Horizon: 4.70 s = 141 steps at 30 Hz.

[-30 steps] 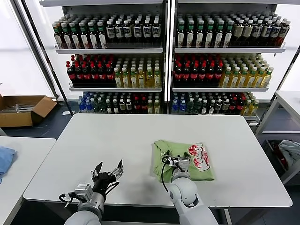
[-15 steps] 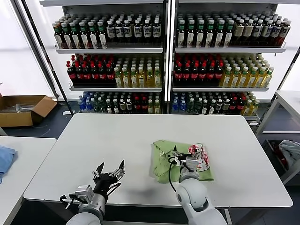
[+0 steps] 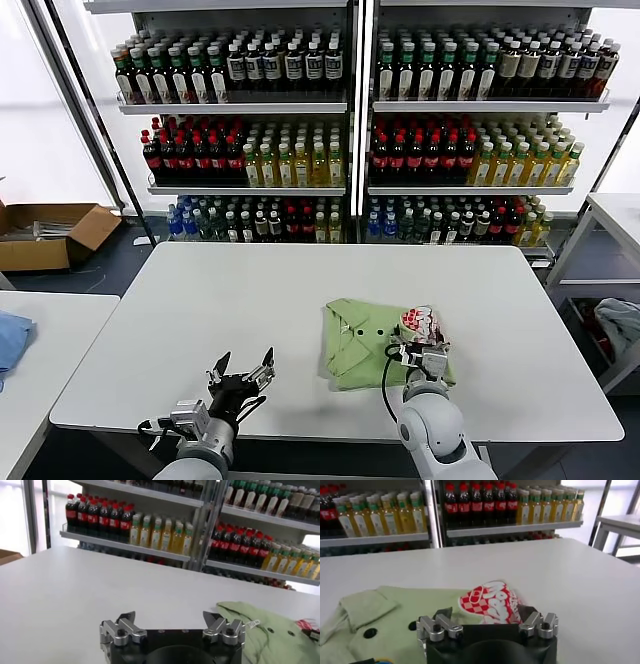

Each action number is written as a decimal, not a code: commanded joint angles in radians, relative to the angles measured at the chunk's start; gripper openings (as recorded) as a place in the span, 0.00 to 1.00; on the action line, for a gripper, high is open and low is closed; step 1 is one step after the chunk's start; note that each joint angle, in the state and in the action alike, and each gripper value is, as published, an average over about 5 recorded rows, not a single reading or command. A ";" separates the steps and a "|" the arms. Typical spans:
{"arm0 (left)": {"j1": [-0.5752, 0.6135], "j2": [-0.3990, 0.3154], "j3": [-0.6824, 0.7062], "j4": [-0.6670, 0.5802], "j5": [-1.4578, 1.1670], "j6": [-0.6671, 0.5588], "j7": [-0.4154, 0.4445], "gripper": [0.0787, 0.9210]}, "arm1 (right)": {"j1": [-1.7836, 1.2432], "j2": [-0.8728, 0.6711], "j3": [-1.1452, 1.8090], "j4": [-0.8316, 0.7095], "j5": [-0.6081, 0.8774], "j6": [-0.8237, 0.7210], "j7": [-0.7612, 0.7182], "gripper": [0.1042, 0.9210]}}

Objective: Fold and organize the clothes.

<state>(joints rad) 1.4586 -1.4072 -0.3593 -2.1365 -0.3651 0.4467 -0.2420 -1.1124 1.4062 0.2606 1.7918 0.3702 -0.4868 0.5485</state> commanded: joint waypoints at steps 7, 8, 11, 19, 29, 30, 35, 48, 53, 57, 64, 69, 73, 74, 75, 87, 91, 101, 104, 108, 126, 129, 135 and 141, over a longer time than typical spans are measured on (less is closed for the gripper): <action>0.005 0.002 -0.001 0.002 0.003 0.000 0.004 0.88 | -0.013 0.037 0.035 -0.057 0.034 0.017 -0.007 0.88; 0.005 0.002 -0.001 0.003 0.003 0.000 0.004 0.88 | -0.016 0.035 0.037 -0.050 0.038 0.019 -0.013 0.88; 0.006 0.000 0.002 0.008 0.003 0.001 0.006 0.88 | -0.026 0.027 0.046 -0.013 0.048 0.030 -0.033 0.88; 0.007 -0.006 0.013 0.015 0.005 0.002 0.012 0.88 | -0.089 -0.022 0.040 0.109 0.027 0.098 -0.090 0.88; 0.020 -0.014 0.019 0.003 0.019 -0.009 0.014 0.88 | -0.022 0.003 0.049 0.058 -0.012 0.093 -0.066 0.88; 0.025 -0.013 0.018 -0.001 0.026 -0.015 0.016 0.88 | -0.025 0.001 0.049 0.063 -0.019 0.083 -0.067 0.88; 0.040 -0.008 0.018 -0.012 0.055 -0.030 0.022 0.88 | -0.012 -0.019 0.032 0.035 -0.036 0.116 -0.102 0.88; 0.073 -0.009 0.016 -0.026 0.057 -0.025 0.022 0.88 | 0.064 0.030 0.044 -0.049 0.011 0.080 -0.061 0.88; 0.075 -0.012 0.024 -0.024 0.060 -0.023 0.022 0.88 | 0.108 0.052 0.050 -0.111 0.045 0.063 -0.034 0.88; 0.076 -0.020 0.029 -0.023 0.062 -0.022 0.021 0.88 | 0.142 0.075 0.050 -0.160 0.077 0.042 -0.016 0.88; 0.074 -0.024 0.025 -0.020 0.061 -0.022 0.023 0.88 | 0.156 0.090 0.047 -0.204 0.096 0.024 -0.014 0.88; 0.066 -0.025 0.024 -0.012 0.060 -0.021 0.024 0.88 | 0.158 0.080 0.049 -0.197 0.119 0.015 -0.014 0.88; 0.057 -0.025 0.022 -0.008 0.060 -0.022 0.023 0.88 | 0.150 0.073 0.054 -0.162 0.143 0.024 -0.024 0.88; 0.055 -0.024 0.021 -0.007 0.061 -0.023 0.022 0.88 | 0.145 0.071 0.055 -0.145 0.148 0.031 -0.029 0.88; 0.052 -0.023 0.020 -0.006 0.063 -0.024 0.021 0.88 | 0.138 0.067 0.055 -0.123 0.149 0.040 -0.035 0.88; 0.043 -0.020 -0.006 0.007 0.133 -0.094 0.015 0.88 | -0.026 -0.121 0.083 0.258 -0.103 0.023 -0.102 0.88; 0.033 -0.009 -0.032 0.009 0.128 -0.116 0.012 0.88 | -0.152 -0.268 0.169 0.249 -0.192 0.005 -0.162 0.88; -0.050 0.001 -0.073 0.072 0.124 -0.174 0.002 0.88 | -0.288 -0.283 0.308 0.213 -0.093 0.038 -0.164 0.88; -0.056 -0.007 -0.081 0.079 0.124 -0.190 0.002 0.88 | -0.289 -0.227 0.326 0.255 -0.104 0.043 -0.152 0.88; -0.044 -0.003 -0.096 0.072 0.129 -0.217 0.013 0.88 | -0.289 -0.207 0.322 0.302 -0.133 0.034 -0.164 0.88; -0.037 0.002 -0.096 0.035 0.134 -0.221 0.019 0.88 | -0.329 -0.210 0.328 0.315 -0.119 0.047 -0.166 0.88; -0.032 -0.005 -0.100 0.027 0.135 -0.224 0.019 0.88 | -0.331 -0.223 0.323 0.317 -0.119 0.045 -0.165 0.88; -0.031 -0.017 -0.113 0.014 0.142 -0.228 0.023 0.88 | -0.334 -0.233 0.324 0.322 -0.121 0.042 -0.162 0.88; -0.024 -0.016 -0.117 0.015 0.215 -0.222 0.063 0.88 | -0.334 -0.234 0.330 0.321 -0.121 0.043 -0.162 0.88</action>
<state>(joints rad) 1.4306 -1.4237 -0.4733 -2.1178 -0.2167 0.2212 -0.2140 -1.4374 1.1783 0.5834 2.1060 0.2508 -0.4472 0.3876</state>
